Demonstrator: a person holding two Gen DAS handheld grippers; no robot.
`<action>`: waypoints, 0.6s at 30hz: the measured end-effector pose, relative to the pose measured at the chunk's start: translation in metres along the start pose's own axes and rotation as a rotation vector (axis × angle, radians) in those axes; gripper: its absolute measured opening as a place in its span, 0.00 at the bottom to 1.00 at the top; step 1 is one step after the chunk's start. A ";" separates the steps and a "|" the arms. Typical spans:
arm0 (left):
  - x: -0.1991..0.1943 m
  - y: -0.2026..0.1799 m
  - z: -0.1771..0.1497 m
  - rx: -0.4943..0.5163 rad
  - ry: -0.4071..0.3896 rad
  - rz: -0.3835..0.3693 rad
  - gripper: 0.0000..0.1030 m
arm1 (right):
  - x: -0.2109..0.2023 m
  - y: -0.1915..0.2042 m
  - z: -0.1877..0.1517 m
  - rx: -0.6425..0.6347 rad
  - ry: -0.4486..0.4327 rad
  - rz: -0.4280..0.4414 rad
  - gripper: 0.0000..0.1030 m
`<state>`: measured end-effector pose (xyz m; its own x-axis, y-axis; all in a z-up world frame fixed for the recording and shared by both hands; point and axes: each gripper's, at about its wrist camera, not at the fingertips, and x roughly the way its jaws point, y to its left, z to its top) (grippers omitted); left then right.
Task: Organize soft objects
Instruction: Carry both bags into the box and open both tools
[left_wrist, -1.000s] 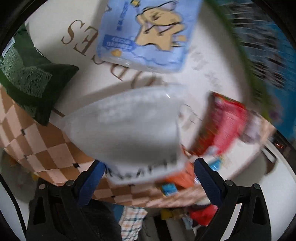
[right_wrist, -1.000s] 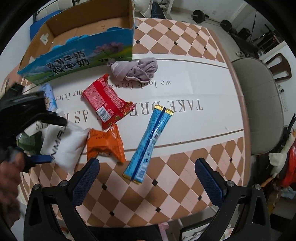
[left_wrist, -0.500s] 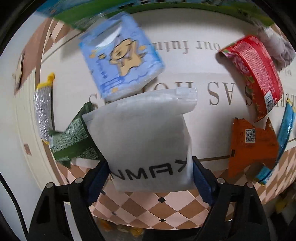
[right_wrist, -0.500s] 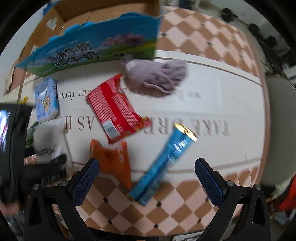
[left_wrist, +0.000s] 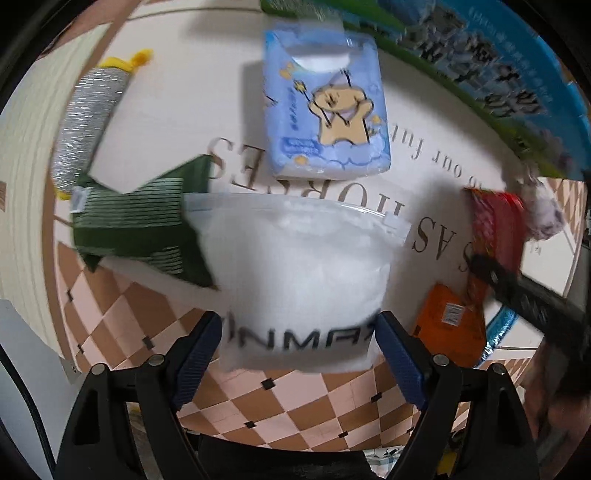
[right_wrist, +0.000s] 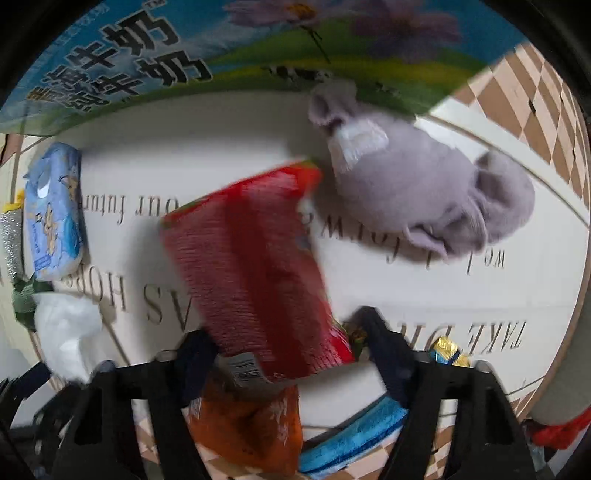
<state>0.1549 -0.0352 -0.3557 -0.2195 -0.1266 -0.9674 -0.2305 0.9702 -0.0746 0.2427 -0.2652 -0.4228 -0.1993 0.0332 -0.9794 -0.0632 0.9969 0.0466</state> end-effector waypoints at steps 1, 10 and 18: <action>0.006 -0.003 -0.002 0.005 0.009 0.006 0.82 | -0.001 -0.003 -0.005 0.003 0.010 -0.002 0.63; 0.048 -0.024 -0.027 0.022 -0.003 0.133 0.80 | -0.002 -0.030 -0.052 0.032 0.066 0.039 0.56; -0.009 -0.049 -0.069 0.108 -0.152 0.167 0.65 | -0.015 -0.050 -0.052 0.045 0.029 0.029 0.47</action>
<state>0.1025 -0.0961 -0.3271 -0.0992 0.0622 -0.9931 -0.0981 0.9926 0.0720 0.1982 -0.3187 -0.4000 -0.2286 0.0602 -0.9717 -0.0130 0.9978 0.0649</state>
